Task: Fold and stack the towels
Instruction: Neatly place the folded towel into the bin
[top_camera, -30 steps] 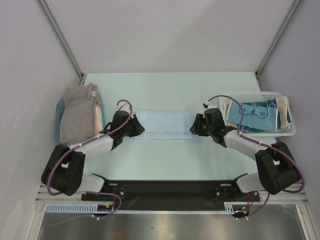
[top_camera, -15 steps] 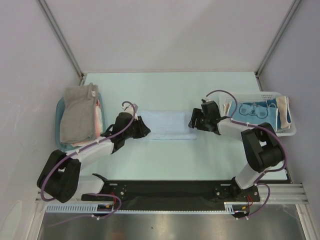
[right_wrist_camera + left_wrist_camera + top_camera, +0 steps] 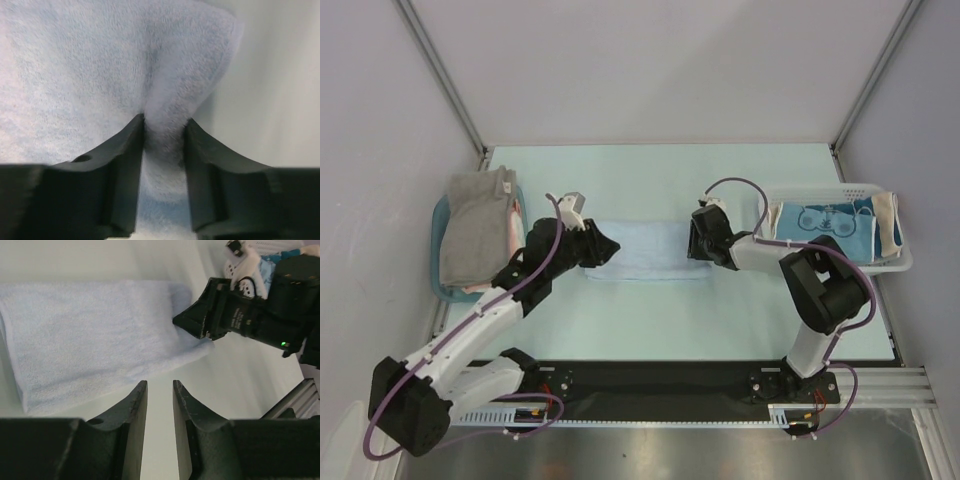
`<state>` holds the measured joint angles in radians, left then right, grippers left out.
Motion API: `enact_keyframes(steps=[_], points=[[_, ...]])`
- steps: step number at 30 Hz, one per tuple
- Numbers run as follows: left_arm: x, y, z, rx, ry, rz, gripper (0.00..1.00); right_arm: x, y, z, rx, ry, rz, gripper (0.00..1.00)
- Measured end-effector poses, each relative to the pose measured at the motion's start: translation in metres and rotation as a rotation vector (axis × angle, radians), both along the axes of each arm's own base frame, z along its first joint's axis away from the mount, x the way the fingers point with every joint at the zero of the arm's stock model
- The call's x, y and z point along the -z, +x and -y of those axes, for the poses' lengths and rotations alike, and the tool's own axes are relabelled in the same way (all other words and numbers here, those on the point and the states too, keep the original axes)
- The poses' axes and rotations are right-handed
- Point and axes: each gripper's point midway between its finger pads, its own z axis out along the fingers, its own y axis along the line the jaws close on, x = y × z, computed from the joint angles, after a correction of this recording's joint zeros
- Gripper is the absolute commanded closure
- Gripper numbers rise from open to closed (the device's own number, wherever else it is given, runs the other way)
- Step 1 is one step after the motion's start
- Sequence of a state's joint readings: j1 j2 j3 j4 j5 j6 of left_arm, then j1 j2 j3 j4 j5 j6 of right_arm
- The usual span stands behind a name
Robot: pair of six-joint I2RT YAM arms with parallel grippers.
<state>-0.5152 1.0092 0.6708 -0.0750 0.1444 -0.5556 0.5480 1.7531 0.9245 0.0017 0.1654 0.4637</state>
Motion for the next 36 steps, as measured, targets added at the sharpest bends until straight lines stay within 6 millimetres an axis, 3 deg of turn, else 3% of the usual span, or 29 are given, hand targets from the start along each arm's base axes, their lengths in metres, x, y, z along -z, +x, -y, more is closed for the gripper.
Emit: enact_keyframes(steps=[1, 2, 5, 10, 16, 19, 25, 31, 36], points=[[-0.008, -0.002, -0.001, 0.004, -0.001, 0.015, 0.68, 0.001, 0.000, 0.000, 0.004, -0.013, -0.001, 0.70], [-0.014, -0.004, -0.002, 0.007, -0.002, 0.027, 0.68, 0.002, 0.000, 0.001, 0.012, -0.027, -0.003, 0.83], [-0.033, -0.009, -0.006, 0.015, 0.000, 0.067, 0.69, 0.003, 0.000, -0.001, 0.017, -0.065, -0.012, 1.00], [-0.055, -0.019, -0.014, 0.037, 0.033, 0.118, 0.71, 0.000, -0.003, 0.002, 0.023, -0.194, -0.019, 1.00], [-0.057, -0.034, -0.026, 0.066, 0.098, 0.154, 0.75, -0.010, -0.028, 0.042, 0.026, -0.428, -0.063, 1.00], [-0.053, -0.039, -0.030, 0.077, 0.125, 0.152, 0.75, -0.036, -0.030, 0.063, 0.041, -0.526, -0.054, 1.00], [-0.043, -0.054, -0.036, 0.107, 0.139, 0.155, 0.75, -0.106, -0.009, 0.081, 0.101, -0.659, 0.061, 1.00], [-0.038, -0.067, -0.040, 0.133, 0.148, 0.156, 0.74, -0.129, -0.003, 0.119, 0.129, -0.822, 0.070, 1.00], [-0.041, -0.076, -0.045, 0.141, 0.148, 0.183, 0.73, -0.149, 0.000, 0.177, 0.222, -0.876, 0.038, 1.00]])
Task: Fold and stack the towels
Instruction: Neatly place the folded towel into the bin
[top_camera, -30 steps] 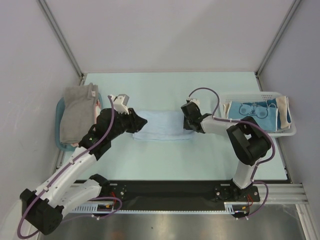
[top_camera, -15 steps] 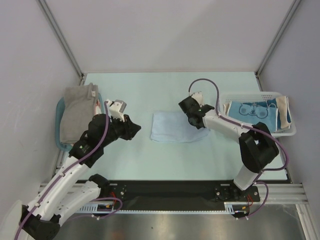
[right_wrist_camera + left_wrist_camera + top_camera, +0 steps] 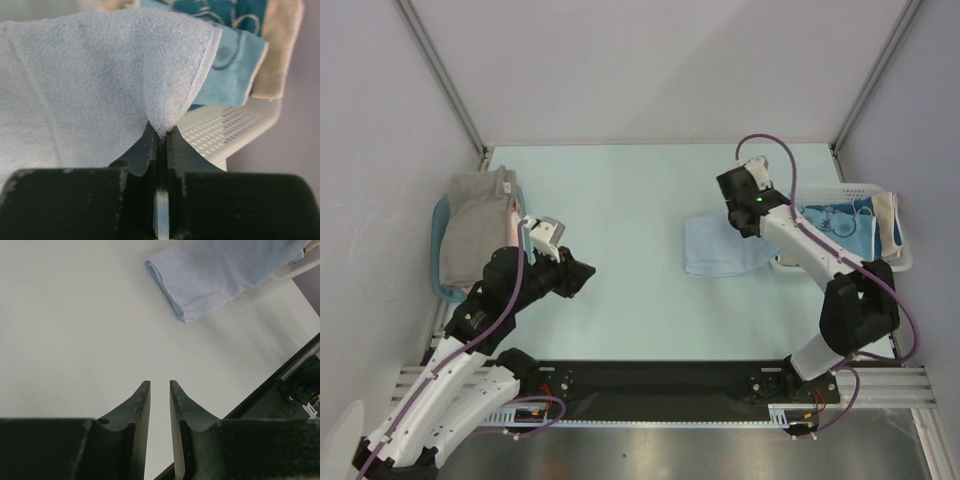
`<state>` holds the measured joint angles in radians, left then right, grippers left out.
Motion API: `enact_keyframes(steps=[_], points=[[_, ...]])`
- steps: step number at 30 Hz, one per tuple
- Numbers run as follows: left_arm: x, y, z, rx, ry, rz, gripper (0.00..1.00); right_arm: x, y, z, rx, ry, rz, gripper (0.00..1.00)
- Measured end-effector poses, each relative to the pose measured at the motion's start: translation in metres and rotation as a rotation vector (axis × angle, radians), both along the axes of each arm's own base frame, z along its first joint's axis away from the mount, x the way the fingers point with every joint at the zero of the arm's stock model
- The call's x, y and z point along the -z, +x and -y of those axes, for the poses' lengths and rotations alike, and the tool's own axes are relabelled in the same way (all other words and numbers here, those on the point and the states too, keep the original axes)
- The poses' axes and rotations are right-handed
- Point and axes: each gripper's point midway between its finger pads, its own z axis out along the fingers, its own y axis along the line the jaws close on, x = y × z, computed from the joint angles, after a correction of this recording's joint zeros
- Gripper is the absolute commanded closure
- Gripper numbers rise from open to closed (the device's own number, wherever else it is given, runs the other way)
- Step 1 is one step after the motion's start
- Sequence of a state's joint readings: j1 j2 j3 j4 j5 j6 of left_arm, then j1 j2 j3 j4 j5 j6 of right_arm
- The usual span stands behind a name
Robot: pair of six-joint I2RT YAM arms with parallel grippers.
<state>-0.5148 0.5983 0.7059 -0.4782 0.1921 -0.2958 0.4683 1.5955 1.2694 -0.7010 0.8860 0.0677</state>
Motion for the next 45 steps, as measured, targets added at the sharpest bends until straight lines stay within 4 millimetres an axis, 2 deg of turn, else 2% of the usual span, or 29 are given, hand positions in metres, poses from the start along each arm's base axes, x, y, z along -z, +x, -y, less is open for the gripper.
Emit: enact_keyframes(steps=[5, 10, 25, 34, 45], points=[[0.001, -0.004, 0.001, 0.021, -0.001, 0.005, 0.73, -0.036, -0.009, 0.058, 0.094, 0.036, 0.086, 1.00], [0.003, -0.006, 0.000, 0.024, -0.003, 0.007, 0.73, -0.057, -0.014, 0.096, 0.139, 0.071, 0.152, 1.00], [0.003, -0.009, 0.001, 0.034, -0.009, 0.010, 0.73, -0.033, -0.008, 0.167, 0.267, 0.131, 0.193, 1.00], [-0.001, -0.014, 0.000, 0.040, -0.022, 0.040, 0.71, -0.022, 0.004, 0.187, 0.319, 0.116, 0.212, 1.00], [-0.002, -0.014, 0.000, 0.037, -0.020, 0.044, 0.71, -0.023, 0.003, 0.230, 0.396, 0.050, 0.268, 1.00]])
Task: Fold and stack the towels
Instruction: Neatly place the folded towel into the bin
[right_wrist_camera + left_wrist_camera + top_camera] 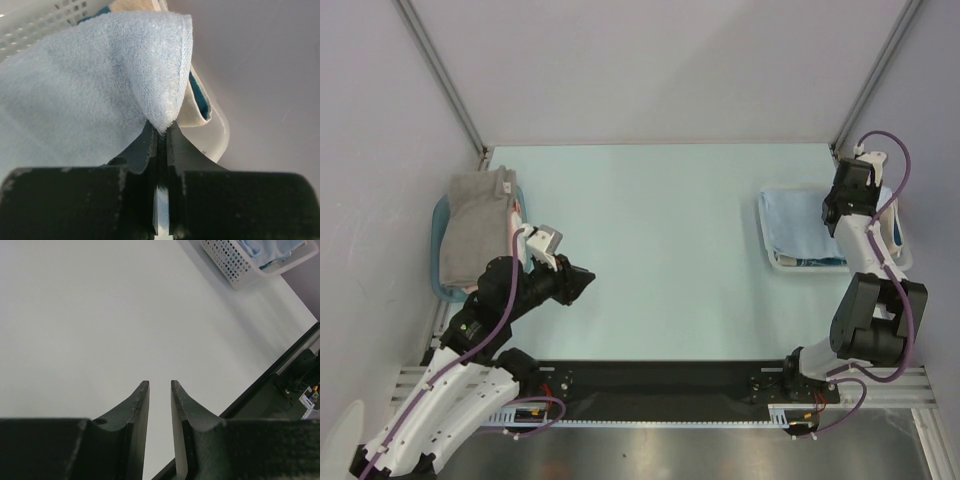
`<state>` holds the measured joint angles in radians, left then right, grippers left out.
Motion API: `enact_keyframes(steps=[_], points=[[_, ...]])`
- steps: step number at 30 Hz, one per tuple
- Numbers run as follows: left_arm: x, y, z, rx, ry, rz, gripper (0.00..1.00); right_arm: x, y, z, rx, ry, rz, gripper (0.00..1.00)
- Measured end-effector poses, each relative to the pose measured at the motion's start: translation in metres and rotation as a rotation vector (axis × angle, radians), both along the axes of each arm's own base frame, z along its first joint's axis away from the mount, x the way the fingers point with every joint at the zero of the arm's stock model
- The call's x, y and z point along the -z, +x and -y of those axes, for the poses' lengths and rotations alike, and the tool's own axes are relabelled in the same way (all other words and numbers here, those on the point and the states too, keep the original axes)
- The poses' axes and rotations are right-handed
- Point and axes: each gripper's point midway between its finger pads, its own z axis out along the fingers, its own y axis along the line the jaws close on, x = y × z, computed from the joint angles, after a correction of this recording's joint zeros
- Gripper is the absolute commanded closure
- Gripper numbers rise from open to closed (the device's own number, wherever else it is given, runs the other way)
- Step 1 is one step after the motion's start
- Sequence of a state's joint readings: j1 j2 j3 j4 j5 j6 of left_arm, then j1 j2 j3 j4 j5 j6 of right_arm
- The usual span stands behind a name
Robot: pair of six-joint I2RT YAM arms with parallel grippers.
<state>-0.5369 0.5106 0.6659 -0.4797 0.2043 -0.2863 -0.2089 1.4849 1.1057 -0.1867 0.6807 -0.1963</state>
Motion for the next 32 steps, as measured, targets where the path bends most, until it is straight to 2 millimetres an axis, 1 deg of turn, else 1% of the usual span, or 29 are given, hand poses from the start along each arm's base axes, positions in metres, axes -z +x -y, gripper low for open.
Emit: enact_keyframes(steps=[6, 7, 8, 9, 10, 11, 12, 14, 16, 19, 21, 22, 24, 26, 27, 29, 32], points=[[0.001, 0.001, 0.000, 0.000, 0.002, -0.004, 0.71, 0.017, -0.006, 0.022, 0.044, -0.003, -0.024, 1.00], [0.001, 0.001, 0.000, 0.000, 0.003, -0.006, 0.71, 0.019, -0.006, 0.024, 0.049, -0.001, -0.026, 0.97], [0.002, 0.001, 0.000, 0.000, 0.004, -0.006, 0.71, 0.021, -0.006, 0.026, 0.052, 0.000, -0.029, 0.86], [0.002, 0.001, 0.001, 0.000, 0.004, -0.007, 0.71, 0.023, -0.005, 0.027, 0.057, 0.002, -0.030, 0.61], [0.002, 0.001, 0.001, 0.000, 0.005, -0.008, 0.71, 0.025, -0.005, 0.027, 0.063, 0.008, -0.027, 0.41], [0.002, 0.001, 0.001, 0.001, 0.005, -0.009, 0.71, 0.027, -0.004, 0.028, 0.070, 0.011, -0.025, 0.12], [0.003, 0.001, 0.001, 0.001, 0.006, -0.011, 0.71, 0.027, -0.003, 0.028, 0.076, 0.014, -0.023, 0.01], [0.003, 0.001, 0.001, 0.001, 0.008, -0.013, 0.71, 0.024, -0.001, 0.029, 0.080, 0.016, -0.017, 0.00], [0.004, 0.001, 0.001, 0.002, 0.009, -0.014, 0.71, 0.017, 0.003, 0.029, 0.090, 0.023, 0.011, 0.00], [0.005, 0.002, 0.002, 0.002, 0.011, -0.019, 0.71, -0.002, 0.010, 0.026, 0.105, 0.043, 0.079, 0.00], [0.006, 0.002, 0.002, 0.002, 0.014, -0.024, 0.71, -0.017, 0.015, 0.019, 0.111, 0.058, 0.126, 0.00], [0.007, 0.002, 0.002, 0.002, 0.016, -0.027, 0.71, -0.028, 0.019, 0.012, 0.110, 0.065, 0.159, 0.00], [0.008, 0.003, 0.002, -0.001, 0.019, -0.031, 0.71, -0.050, 0.030, -0.013, 0.089, 0.078, 0.231, 0.00], [0.009, 0.004, 0.001, -0.007, 0.023, -0.033, 0.71, -0.071, 0.038, -0.053, 0.027, 0.099, 0.302, 0.00], [0.009, 0.005, 0.001, -0.009, 0.025, -0.033, 0.70, -0.074, 0.041, -0.071, -0.013, 0.104, 0.309, 0.00], [0.010, 0.005, 0.001, -0.013, 0.026, -0.033, 0.70, -0.081, 0.044, -0.120, -0.114, 0.122, 0.342, 0.00], [0.009, 0.006, 0.000, -0.018, 0.027, -0.031, 0.70, -0.073, 0.037, -0.184, -0.264, 0.151, 0.340, 0.00]])
